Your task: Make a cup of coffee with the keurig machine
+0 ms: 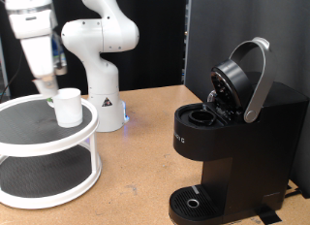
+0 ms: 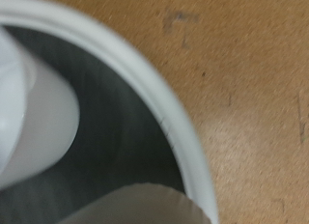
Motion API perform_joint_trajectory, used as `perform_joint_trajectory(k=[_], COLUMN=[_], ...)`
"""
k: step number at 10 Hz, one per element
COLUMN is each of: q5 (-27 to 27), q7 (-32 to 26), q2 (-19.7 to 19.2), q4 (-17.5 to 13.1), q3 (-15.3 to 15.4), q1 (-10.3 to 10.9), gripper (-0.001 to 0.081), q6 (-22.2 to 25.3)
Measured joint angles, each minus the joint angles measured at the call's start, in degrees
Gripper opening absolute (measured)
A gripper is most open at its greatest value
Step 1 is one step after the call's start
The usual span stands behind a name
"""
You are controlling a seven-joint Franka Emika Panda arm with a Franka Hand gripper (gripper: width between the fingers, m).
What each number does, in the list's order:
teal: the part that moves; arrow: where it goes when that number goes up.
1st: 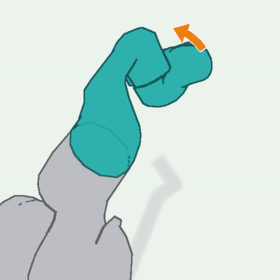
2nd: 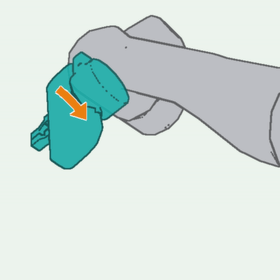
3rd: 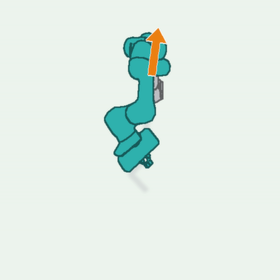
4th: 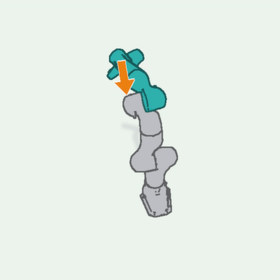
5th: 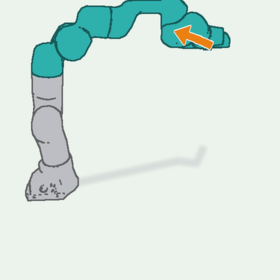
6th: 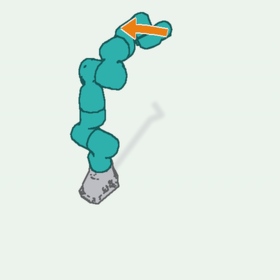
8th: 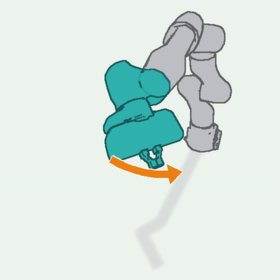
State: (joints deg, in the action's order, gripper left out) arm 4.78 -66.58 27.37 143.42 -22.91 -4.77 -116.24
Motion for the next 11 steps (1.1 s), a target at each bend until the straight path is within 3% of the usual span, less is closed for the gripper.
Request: perform_joint_trajectory(k=[3,6,8,11], q5=[-5.8,-6.8,-8.2,-17.3], q7=[7.3,15.2,14.3,14.4], q2=[0.0,-0.1,-0.2,-0.5], q4=[-0.3,-0.6,-0.5,-2.2], q3=[3.9,8.4,8.2,8.5], q1=[2.7,3.8,4.0,7.1], gripper=[0.0424,0.0424,0.0424,0.0424], q6=[-0.7,-3.3,-3.2,-4.2])
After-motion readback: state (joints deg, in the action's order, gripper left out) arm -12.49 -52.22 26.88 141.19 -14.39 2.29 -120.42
